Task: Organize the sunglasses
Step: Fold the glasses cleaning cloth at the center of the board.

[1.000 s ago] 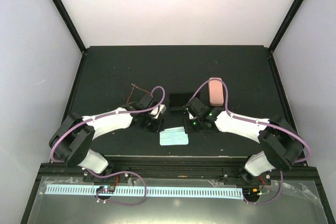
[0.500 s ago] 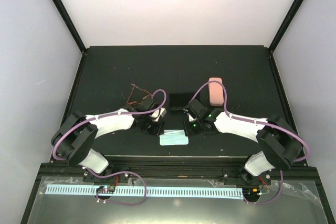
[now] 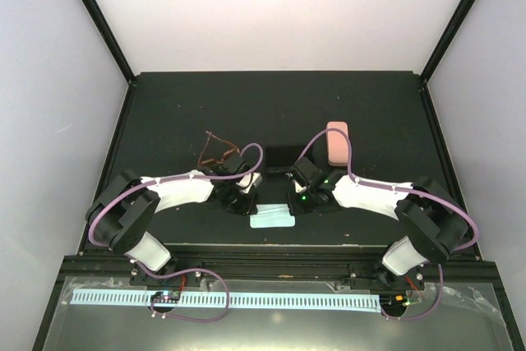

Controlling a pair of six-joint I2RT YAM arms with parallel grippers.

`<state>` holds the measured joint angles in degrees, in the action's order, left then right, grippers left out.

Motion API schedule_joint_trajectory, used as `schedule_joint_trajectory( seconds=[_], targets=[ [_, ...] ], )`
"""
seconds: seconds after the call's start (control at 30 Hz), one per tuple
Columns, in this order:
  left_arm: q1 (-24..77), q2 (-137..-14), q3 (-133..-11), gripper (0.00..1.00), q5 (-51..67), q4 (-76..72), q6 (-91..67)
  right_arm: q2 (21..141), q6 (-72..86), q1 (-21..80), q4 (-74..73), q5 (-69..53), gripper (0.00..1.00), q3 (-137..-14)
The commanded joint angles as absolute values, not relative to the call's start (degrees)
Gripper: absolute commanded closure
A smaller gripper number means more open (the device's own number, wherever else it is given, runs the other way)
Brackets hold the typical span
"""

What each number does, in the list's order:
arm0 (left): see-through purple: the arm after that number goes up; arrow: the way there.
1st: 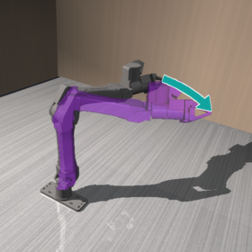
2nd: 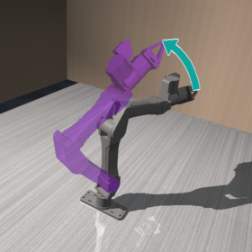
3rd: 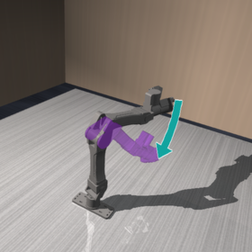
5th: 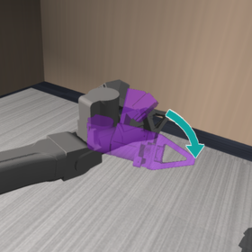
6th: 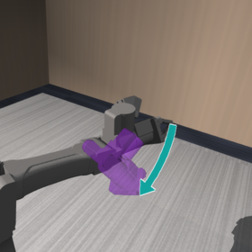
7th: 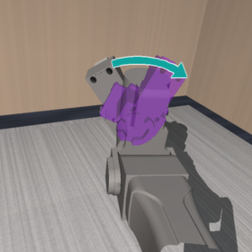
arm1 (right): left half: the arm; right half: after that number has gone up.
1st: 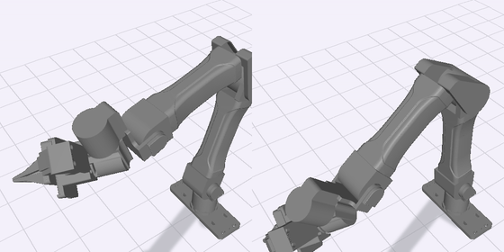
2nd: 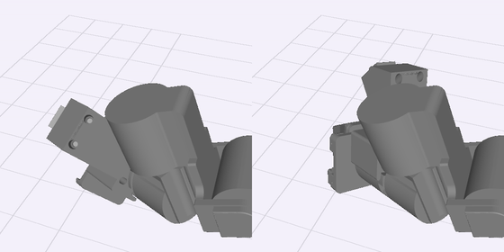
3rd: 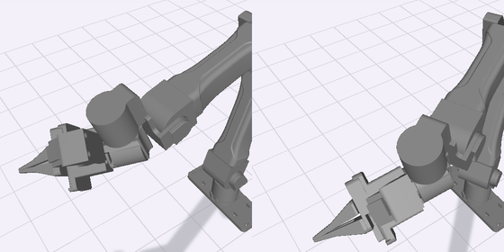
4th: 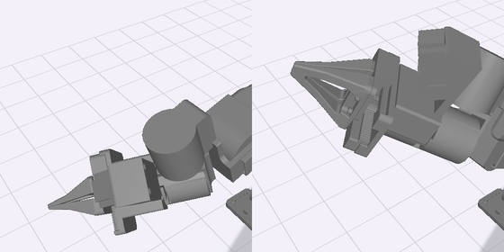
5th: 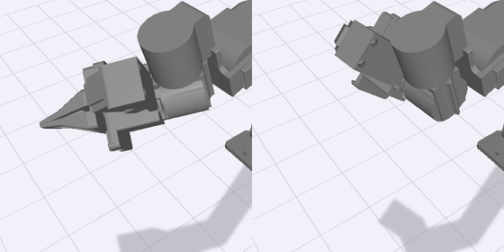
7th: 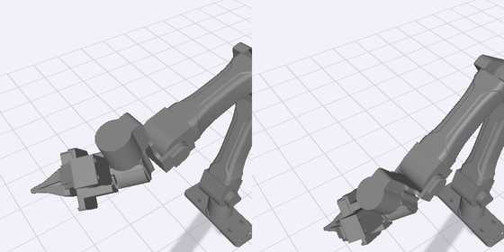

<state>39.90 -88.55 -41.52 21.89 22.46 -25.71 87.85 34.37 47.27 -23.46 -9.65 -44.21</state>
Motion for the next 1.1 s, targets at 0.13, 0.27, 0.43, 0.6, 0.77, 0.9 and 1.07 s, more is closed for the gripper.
schedule_joint_trajectory(
  seconds=[0.13,0.27,0.43,0.6,0.77,0.9,1.07],
  targets=[
    [40.43,-89.85,-41.66,0.98,23.05,23.16,-25.05,88.45,33.92,47.94,-23.30,-11.80,0.99,-43.26],
    [40.52,-89.45,-42.06,0.94,23.45,24.21,-24.55,88.23,33.40,48.11,-22.70,-14.68,0.94,-42.83],
    [41.17,-87.88,-41.85,0.77,27.08,25.28,-23.56,86.38,34.16,48.32,-23.36,-20.60,0.82,-43.59],
    [41.59,-83.46,-41.57,0.70,26.50,28.42,-23.21,83.55,34.62,48.69,-25.62,-21.37,0.78,-42.80],
    [41.57,-79.49,-42.27,0.69,26.29,29.51,-23.23,81.35,34.67,48.64,-27.08,-19.47,0.76,-43.19],
    [41.62,-80.89,-43.32,0.73,26.42,26.29,-25.32,84.14,34.46,48.67,-26.19,-18.30,0.76,-45.42],
    [41.86,-86.01,-42.54,0.84,29.99,19.44,-29.13,89.57,34.80,49.47,-23.67,-18.89,0.79,-47.95]
  ],
)
